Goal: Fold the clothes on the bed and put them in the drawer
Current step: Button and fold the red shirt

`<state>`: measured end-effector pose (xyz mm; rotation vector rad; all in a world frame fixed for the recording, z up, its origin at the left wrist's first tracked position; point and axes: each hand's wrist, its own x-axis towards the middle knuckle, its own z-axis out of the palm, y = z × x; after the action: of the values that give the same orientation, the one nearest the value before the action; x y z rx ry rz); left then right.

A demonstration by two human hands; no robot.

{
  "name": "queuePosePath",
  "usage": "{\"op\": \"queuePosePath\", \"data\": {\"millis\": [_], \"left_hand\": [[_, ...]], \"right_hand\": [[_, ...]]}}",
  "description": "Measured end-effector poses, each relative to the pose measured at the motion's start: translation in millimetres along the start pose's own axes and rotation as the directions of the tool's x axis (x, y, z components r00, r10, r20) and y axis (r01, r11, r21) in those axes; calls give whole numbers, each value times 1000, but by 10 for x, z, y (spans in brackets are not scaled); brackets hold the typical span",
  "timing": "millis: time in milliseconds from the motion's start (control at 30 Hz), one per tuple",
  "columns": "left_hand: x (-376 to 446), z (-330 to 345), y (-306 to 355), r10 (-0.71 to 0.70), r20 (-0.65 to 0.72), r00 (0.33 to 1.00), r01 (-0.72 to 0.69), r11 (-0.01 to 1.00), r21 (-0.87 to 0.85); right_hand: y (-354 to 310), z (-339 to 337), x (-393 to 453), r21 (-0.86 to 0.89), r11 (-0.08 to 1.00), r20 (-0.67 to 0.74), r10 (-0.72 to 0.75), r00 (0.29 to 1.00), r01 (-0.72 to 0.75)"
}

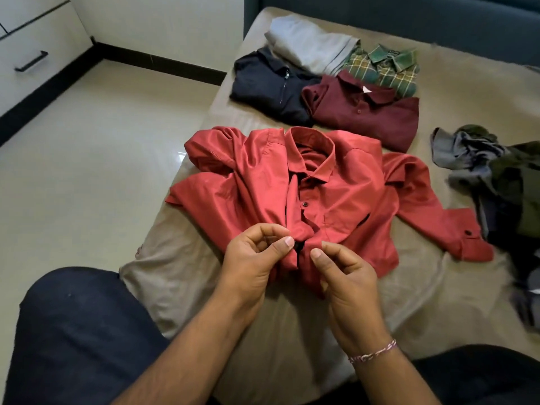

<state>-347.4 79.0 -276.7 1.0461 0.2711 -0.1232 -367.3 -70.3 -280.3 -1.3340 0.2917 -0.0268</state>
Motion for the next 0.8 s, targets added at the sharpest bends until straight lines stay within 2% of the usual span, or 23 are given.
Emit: {"op": "queuePosePath", "data": {"millis": [133,300,367,467,567,667,800], "left_hand": [[17,5,-57,-42,-31,999,41,999,-29],[-21,36,-160,-151,-101,983,154,988,18],[6,56,-180,-173,-123,977,172,985,-18],[64,68,-128,-100,-114,988,83,985,-149],[99,38,-25,-45,-48,998,28,951,-308],[79,40,-4,-10,36,999,20,957,-290],[27,73,-61,-8,68,998,22,977,-210]], "right_hand": [[57,3,38,2,1000,19,6,1000,-6],[132,33,83,-37,999,-30,0,1000,-1],[126,85,99,-13,1000,-38,-5,999,4],[94,104,134,44,999,-62,-24,998,27],[102,45,170,-27,996,-108,-85,991,83],[107,33,159,-68,991,-111,-120,987,113],[10,103,102,-81,981,-31,-181,983,178]]}}
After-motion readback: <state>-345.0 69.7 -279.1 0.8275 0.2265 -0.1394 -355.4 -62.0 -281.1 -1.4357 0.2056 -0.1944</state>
